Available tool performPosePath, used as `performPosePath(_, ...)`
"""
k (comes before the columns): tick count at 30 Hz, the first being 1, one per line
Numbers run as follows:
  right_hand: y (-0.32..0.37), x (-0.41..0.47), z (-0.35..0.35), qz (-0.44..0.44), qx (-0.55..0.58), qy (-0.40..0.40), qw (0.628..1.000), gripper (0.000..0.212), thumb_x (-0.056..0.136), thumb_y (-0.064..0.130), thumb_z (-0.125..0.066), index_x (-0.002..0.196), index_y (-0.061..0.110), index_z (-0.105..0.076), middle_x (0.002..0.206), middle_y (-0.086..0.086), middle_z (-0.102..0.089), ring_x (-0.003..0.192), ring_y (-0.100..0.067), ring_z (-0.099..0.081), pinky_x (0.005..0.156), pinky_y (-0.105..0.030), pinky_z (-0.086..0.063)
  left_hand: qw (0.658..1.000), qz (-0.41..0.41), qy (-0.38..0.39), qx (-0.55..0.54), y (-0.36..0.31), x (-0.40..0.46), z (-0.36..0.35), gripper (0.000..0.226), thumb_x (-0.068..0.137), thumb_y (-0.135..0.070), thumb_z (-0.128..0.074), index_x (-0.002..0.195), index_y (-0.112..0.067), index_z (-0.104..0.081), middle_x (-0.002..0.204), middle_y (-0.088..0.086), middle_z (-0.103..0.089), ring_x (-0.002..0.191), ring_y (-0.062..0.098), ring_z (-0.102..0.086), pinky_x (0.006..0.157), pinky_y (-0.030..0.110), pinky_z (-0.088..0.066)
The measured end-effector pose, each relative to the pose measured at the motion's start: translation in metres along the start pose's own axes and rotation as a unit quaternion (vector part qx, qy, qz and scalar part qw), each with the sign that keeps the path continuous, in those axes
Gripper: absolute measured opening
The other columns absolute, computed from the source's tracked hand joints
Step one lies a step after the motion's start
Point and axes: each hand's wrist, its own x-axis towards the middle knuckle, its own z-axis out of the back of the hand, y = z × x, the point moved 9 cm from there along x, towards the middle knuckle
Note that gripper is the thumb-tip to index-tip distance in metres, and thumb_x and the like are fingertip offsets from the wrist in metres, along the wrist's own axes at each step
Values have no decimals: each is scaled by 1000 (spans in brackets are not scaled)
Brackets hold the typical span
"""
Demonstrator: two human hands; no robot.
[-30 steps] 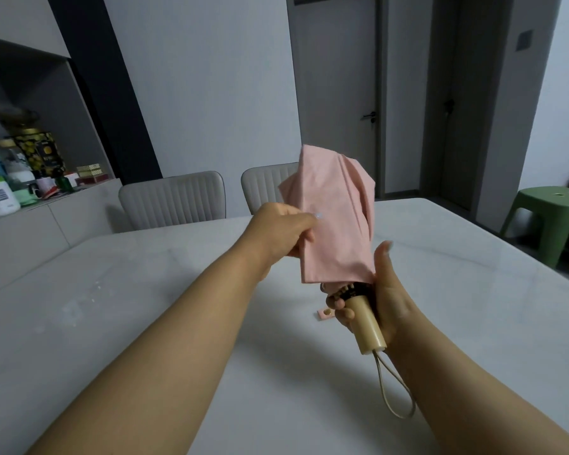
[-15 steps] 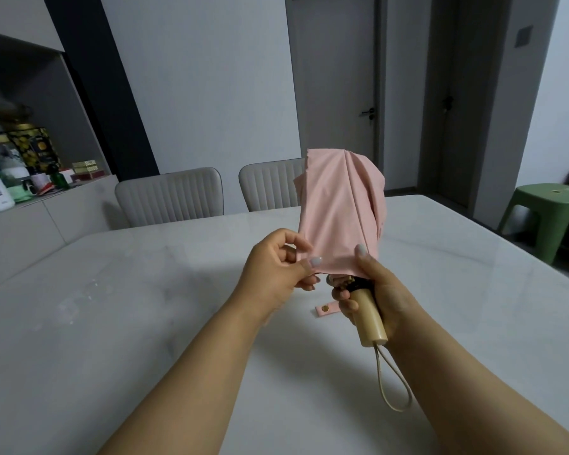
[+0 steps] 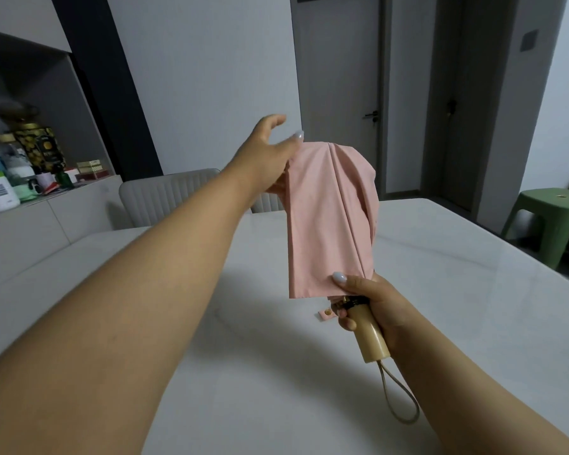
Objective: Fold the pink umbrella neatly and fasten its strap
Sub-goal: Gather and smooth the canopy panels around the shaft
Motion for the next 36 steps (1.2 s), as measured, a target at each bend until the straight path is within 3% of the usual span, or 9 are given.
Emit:
performPosePath(3,-1,0,0,-8,1,2,1000,42,63,22,-73,95,5,-52,56,-8,-56,44,-18,-49,37,-22,-42,997,8,55,52,-9,10,-9,26,97,-42,-52,104,-18,-58,89,4,-60,78,24,-67,63,31,-61)
performPosePath(7,-3,0,1,-24,39,7,999,57,60,29,-79,104,5,-51,58,-10,-57,42,-18,-50,36,-22,-44,994,2,77,74,-8,18,-11,20,96,-31,-58,87,-13,-56,74,4,-56,56,18,-61,54,28,-59)
performPosePath(13,3,0,-2,-20,133,28,991,105,24,37,-96,111,9,-45,59,-13,-56,37,-17,-50,33,-22,-43,994,47,37,-87,16,15,-6,26,95,-15,-61,71,-12,-50,71,6,-59,58,16,-61,56,27,-57)
performPosePath(19,4,-4,-7,-21,127,55,990,74,41,19,-87,99,7,-42,52,-10,-52,32,-14,-46,31,-20,-41,989,58,-85,-104,39,10,-4,15,92,-5,-63,100,-13,-53,94,9,-61,72,19,-66,59,30,-58)
performPosePath(24,5,-2,0,4,67,9,998,65,54,12,-75,111,7,-43,56,-10,-52,41,-17,-46,35,-22,-41,986,109,-105,-65,52,14,-9,11,85,-8,-64,93,-11,-57,99,11,-65,80,25,-67,72,38,-60)
performPosePath(27,6,-2,4,20,8,-29,999,67,60,10,-73,119,8,-42,58,-10,-56,45,-21,-48,39,-25,-42,977,128,-162,57,41,6,2,41,80,-13,-54,121,-7,-53,126,13,-57,108,33,-59,91,44,-53)
performPosePath(29,8,-3,4,29,-30,-47,998,66,60,11,-74,118,8,-43,61,-12,-58,45,-21,-49,41,-27,-43,951,33,-210,226,9,-10,-1,38,90,-14,-46,127,-11,-50,134,11,-50,121,33,-45,99,41,-44)
performPosePath(32,14,-7,-2,43,-69,-55,995,51,57,10,-72,101,17,-47,65,-14,-58,46,-20,-49,45,-29,-45,900,-134,-134,393,-14,-32,-61,45,99,-28,-35,141,-15,-39,150,8,-36,137,31,-26,114,40,-21)
performPosePath(36,20,-11,-10,70,-80,-49,993,35,66,-1,-70,86,18,-49,58,-12,-58,47,-21,-48,47,-32,-44,949,-4,-19,316,32,-20,-90,64,103,-43,-21,154,-16,7,164,7,7,150,31,5,121,46,-2)
